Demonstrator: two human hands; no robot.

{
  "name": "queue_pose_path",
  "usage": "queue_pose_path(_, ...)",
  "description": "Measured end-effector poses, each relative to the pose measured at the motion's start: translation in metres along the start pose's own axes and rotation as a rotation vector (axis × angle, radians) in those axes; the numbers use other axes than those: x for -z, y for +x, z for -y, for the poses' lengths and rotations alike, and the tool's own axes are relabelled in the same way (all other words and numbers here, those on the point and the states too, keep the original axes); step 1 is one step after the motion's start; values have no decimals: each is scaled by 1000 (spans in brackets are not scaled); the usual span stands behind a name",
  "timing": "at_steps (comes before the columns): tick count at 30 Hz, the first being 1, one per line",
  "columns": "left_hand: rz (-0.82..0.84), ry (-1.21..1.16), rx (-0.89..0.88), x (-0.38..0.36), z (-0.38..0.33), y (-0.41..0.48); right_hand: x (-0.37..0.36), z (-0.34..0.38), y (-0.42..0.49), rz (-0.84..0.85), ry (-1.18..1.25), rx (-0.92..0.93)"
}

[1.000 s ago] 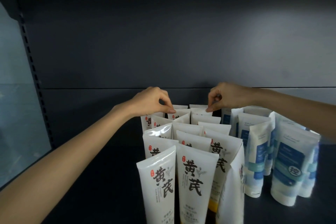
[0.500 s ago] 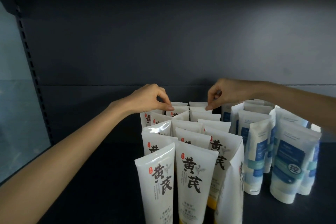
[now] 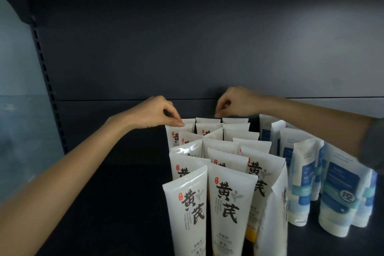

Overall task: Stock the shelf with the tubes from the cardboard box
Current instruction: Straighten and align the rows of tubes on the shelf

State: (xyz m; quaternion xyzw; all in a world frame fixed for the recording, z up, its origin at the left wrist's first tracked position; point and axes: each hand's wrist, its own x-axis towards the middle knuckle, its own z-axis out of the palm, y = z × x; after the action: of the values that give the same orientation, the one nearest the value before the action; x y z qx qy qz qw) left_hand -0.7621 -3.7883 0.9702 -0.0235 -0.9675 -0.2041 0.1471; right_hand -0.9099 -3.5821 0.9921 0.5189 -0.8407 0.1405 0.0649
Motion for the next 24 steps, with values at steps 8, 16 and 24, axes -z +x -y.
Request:
queue_pose_path(8,-28,31,-13,-5,-2,-4,-12,8,8,4,-88,-27)
queue_pose_path(16,-35,47,-10,-6,-2,-5,-13,7,7,-8,-120,12)
queue_pose_path(24,-145,50,-38,-4,-9,-13,2,14,3,-80,-34,68)
